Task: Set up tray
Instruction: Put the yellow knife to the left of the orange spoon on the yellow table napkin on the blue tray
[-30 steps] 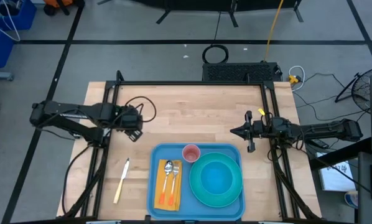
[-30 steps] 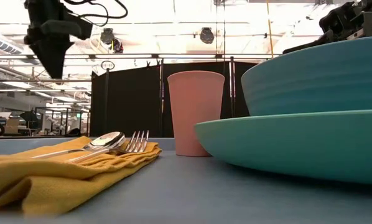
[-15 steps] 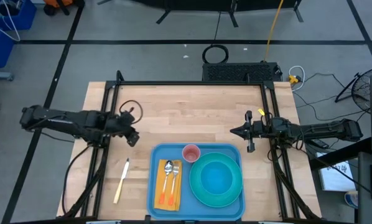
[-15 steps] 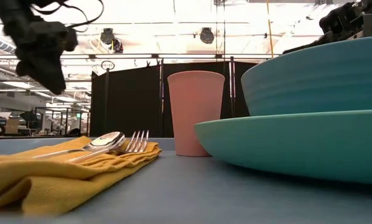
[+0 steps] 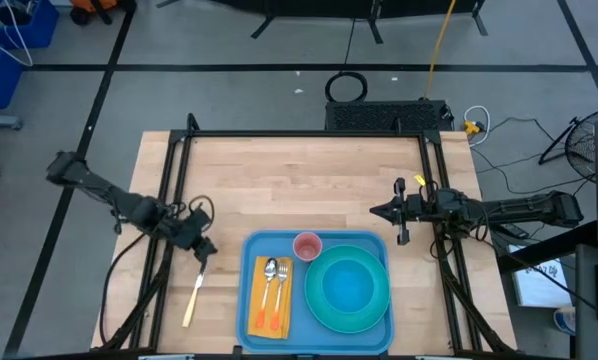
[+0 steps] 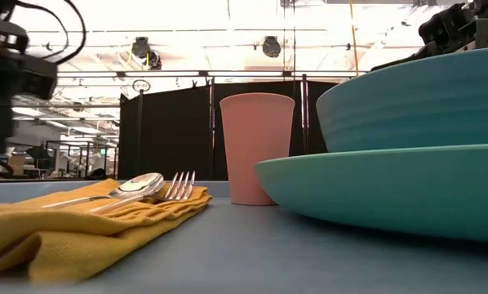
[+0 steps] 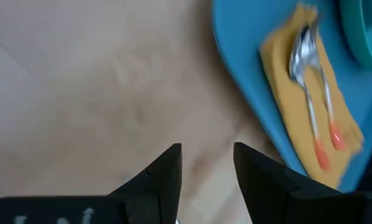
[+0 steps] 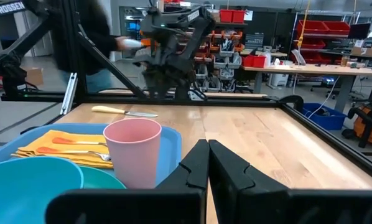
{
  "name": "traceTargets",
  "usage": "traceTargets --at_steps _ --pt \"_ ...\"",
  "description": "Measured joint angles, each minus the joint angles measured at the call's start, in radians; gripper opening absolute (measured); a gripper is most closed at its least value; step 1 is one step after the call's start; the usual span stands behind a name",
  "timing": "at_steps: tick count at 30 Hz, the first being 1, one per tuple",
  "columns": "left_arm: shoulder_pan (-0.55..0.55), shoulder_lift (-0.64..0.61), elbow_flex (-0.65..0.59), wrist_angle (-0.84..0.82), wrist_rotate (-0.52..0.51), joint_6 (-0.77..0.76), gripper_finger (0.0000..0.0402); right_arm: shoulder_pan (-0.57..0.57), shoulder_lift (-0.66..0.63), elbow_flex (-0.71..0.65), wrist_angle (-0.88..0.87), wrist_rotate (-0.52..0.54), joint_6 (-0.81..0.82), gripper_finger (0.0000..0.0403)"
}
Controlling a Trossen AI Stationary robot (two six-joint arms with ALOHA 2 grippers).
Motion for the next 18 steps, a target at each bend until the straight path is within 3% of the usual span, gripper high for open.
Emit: traceTargets --at_steps 4,8,14,18 --pt "-0.164 0.097 -0.003 0.091 0.009 -0.158 0.0146 0.0 0.0 0.0 -0.011 0.0 0.005 0.0" --pt "-0.321 0.216 0.07 0.123 -0.005 -0.326 0.0128 0.0 0.0 0.0 -0.013 0.0 0.009 0.0" --pt "-0.517 0.431 0.2 0.05 -0.055 -0.616 0.0083 0.0 0.002 0.0 -0.014 0.0 0.013 0.0" --pt "-0.585 0.56 0.269 -0.005 0.028 -0.8 0.0081 0.0 0.002 0.0 -0.009 0.0 0.013 0.0"
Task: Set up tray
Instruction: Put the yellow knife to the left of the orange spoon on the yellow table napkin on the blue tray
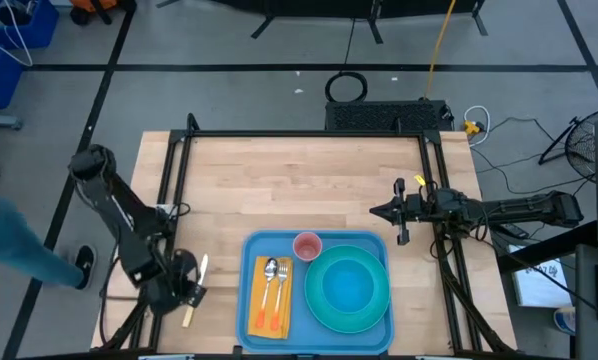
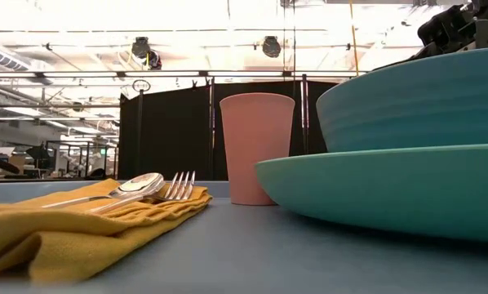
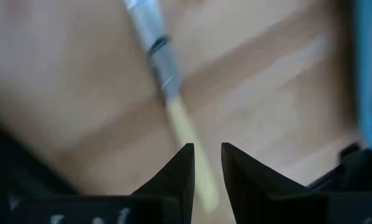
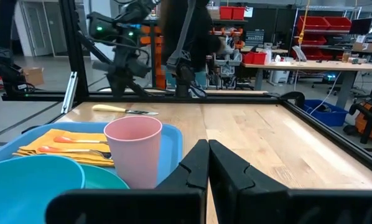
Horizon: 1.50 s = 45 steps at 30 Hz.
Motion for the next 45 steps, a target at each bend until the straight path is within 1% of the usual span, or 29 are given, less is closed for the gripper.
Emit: traceTargets --at_steps 2,4,6,8,10,12,16,19,26,31,33,35,39,42,45 --pt "-0.013 0.053 0.043 -0.022 0.07 -0.065 0.0087 0.0 0.0 0.0 0.0 0.0 0.0 0.0" --pt "-0.013 0.106 0.095 -0.056 0.116 -0.081 0.0094 0.0 0.0 0.0 0.001 0.0 -0.001 0.0" --pt "-0.012 0.152 0.165 -0.12 0.112 -0.076 0.0101 0.0 0.0 0.0 0.001 0.0 -0.003 0.0" --pt "-0.011 0.196 0.228 -0.22 0.105 -0.063 0.0103 0.0 0.0 0.0 0.001 0.005 -0.011 0.0" --pt "-0.01 0.228 0.271 -0.318 0.105 -0.061 0.0104 0.0 0.0 0.0 0.001 0.022 -0.013 0.0" --pt "-0.006 0.251 0.297 -0.357 0.101 -0.061 0.0104 0.0 0.0 0.0 0.001 0.025 -0.014 0.0" --pt "0.001 0.266 0.291 -0.316 0.071 -0.056 0.0106 0.0 0.0 0.0 0.001 0.024 -0.011 0.0" --pt "0.007 0.28 0.284 -0.298 0.06 -0.054 0.0122 0.0 0.0 0.0 0.001 0.024 -0.01 0.0" --pt "0.008 0.335 0.283 -0.29 0.08 -0.058 0.0202 0.0 0.0 0.0 0.001 0.024 -0.009 0.0" --pt "0.005 0.38 0.283 -0.226 0.088 -0.055 0.0257 0.0 0.0 0.0 0.001 0.023 -0.009 0.0" --pt "0.005 0.401 0.282 -0.196 0.079 -0.052 0.0275 0.0 0.0 0.0 0.0 0.023 -0.002 0.0" --pt "0.003 0.42 0.284 -0.152 0.091 -0.059 0.0287 0.0 0.0 0.0 0.0 0.023 0.0 0.0" --pt "0.0 0.455 0.283 -0.132 0.104 -0.062 0.0292 0.0 0.0 0.0 0.0 0.023 0.001 0.0" --pt "-0.007 0.484 0.284 -0.119 0.149 -0.075 0.028 0.0 0.0 0.0 -0.005 0.023 0.0 0.0" --pt "-0.016 0.507 0.287 -0.113 0.154 -0.078 0.0261 0.0 0.0 0.0 0.0 0.023 -0.002 0.0"
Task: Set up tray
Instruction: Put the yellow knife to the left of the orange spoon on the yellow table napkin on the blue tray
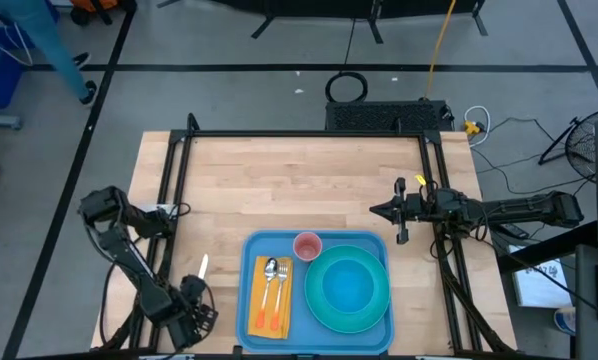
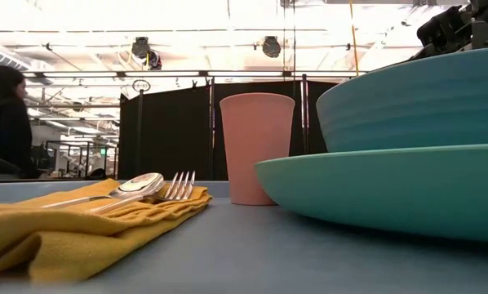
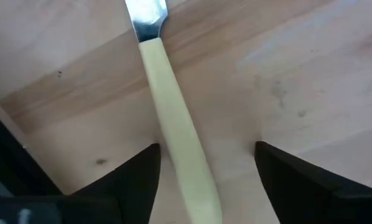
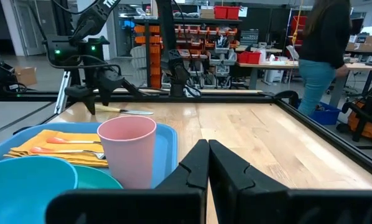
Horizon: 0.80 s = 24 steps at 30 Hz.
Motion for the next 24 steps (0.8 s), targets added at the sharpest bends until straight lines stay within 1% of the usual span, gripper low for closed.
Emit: traceTargets --at_steps 5,14,21,24 --pt "-0.012 0.009 0.0 0.008 -0.042 -0.001 0.0215 0.0 0.0 0.0 0.0 0.0 -0.002 0.0" --pt "-0.004 0.011 -0.001 0.008 -0.084 0.017 0.0072 0.0 0.0 0.0 -0.001 0.0 -0.003 0.0" --pt "0.031 0.012 -0.003 0.004 -0.081 -0.001 0.0069 0.0 0.0 0.0 0.0 0.0 -0.003 0.0" --pt "0.057 0.009 0.004 -0.04 -0.097 -0.007 0.0069 0.0 0.0 0.0 0.0 0.0 -0.003 0.0"
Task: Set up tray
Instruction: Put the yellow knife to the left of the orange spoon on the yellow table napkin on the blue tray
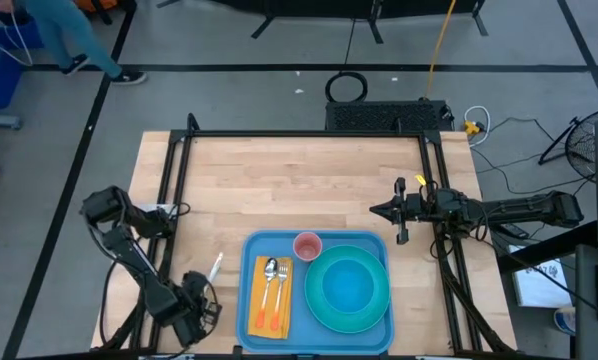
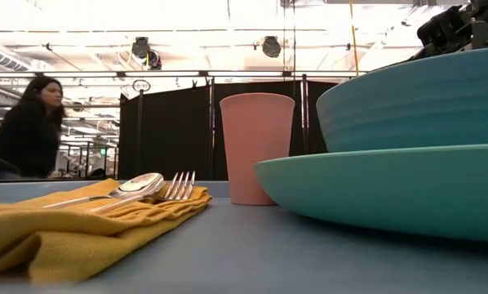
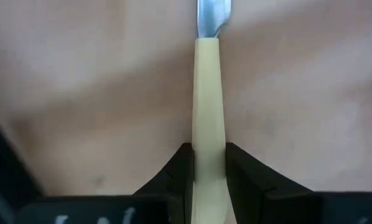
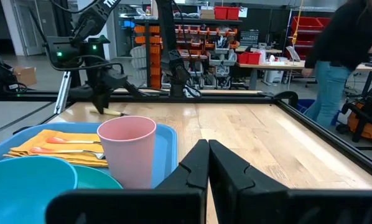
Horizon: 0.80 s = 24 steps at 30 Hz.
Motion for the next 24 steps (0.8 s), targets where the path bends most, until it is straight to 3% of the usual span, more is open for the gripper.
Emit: traceTargets --at_steps 11,24 --pt "0.133 -0.042 0.205 -0.241 -0.342 -0.003 0.0069 0.0 0.0 0.0 -0.006 0.0 -0.001 0.0" --pt "0.227 0.054 0.352 -0.108 -0.369 -0.078 0.0069 0.0 0.0 0.0 -0.018 -0.004 -0.011 0.0"
